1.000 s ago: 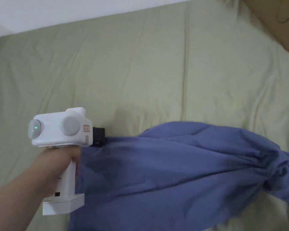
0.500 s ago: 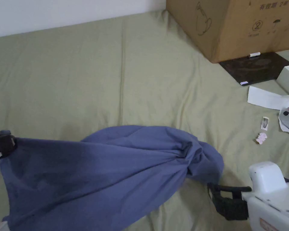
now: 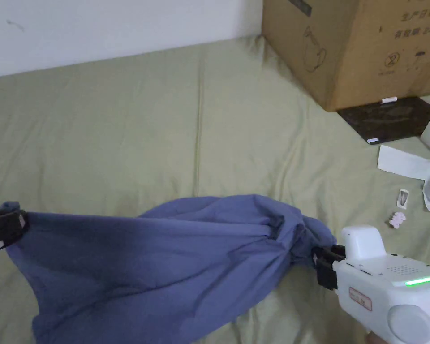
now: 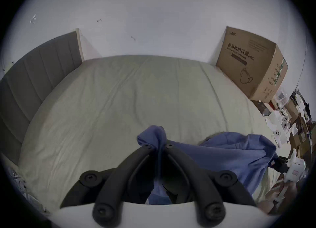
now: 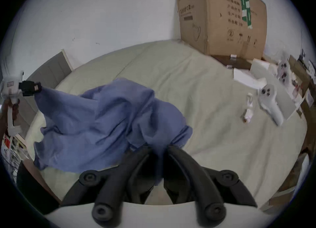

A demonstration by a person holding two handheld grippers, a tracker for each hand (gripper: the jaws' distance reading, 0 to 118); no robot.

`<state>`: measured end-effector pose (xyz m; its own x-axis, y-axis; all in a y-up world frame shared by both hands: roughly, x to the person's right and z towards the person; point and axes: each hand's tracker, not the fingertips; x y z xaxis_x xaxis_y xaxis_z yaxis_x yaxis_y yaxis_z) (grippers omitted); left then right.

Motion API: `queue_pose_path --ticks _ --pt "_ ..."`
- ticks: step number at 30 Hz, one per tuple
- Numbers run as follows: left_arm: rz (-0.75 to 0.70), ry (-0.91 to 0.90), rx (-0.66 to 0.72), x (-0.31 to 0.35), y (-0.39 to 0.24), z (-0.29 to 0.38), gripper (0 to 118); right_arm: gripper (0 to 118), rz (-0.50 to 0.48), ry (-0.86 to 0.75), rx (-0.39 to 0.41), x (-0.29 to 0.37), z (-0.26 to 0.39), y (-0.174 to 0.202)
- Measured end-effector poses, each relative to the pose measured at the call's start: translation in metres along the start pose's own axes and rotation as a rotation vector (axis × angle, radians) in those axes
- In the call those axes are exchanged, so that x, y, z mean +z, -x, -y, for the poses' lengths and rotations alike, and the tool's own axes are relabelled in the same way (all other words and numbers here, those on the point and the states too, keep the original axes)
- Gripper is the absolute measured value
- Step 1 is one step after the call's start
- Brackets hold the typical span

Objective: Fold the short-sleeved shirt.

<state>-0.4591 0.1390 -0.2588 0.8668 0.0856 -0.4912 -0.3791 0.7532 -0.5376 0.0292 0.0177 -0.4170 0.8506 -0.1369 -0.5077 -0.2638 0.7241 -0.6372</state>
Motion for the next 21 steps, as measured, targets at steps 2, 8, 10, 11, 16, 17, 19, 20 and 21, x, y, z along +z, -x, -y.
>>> queue_pose_path --ticks 2,8,10,11,16,17,19,20,21 --pt "-0.007 -0.026 0.002 0.021 0.010 -0.010 6 6 0.017 -0.038 0.010 0.021 -0.007 0.001" --pt "-0.051 -0.173 0.035 0.110 0.045 -0.037 6 6 -0.010 -0.189 0.114 0.096 -0.056 0.019" --pt "-0.080 -0.219 0.038 0.142 0.058 -0.047 6 6 -0.006 -0.240 0.144 0.123 -0.077 0.028" --pt "-0.082 -0.239 0.041 0.159 0.065 -0.052 6 6 -0.012 -0.262 0.155 0.137 -0.089 0.031" --pt "-0.115 -0.342 0.039 0.223 0.092 -0.076 6 6 0.016 -0.382 0.203 0.191 -0.153 0.055" --pt "-0.123 -0.349 0.041 0.231 0.097 -0.082 6 6 0.026 -0.404 0.202 0.200 -0.167 0.058" --pt "-0.130 -0.365 0.048 0.244 0.105 -0.093 6 6 0.039 -0.427 0.207 0.213 -0.193 0.064" --pt "-0.130 -0.376 0.059 0.250 0.111 -0.101 6 6 0.043 -0.438 0.194 0.219 -0.208 0.066" --pt "-0.124 -0.395 0.073 0.254 0.115 -0.107 6 6 0.032 -0.446 0.163 0.224 -0.222 0.067"
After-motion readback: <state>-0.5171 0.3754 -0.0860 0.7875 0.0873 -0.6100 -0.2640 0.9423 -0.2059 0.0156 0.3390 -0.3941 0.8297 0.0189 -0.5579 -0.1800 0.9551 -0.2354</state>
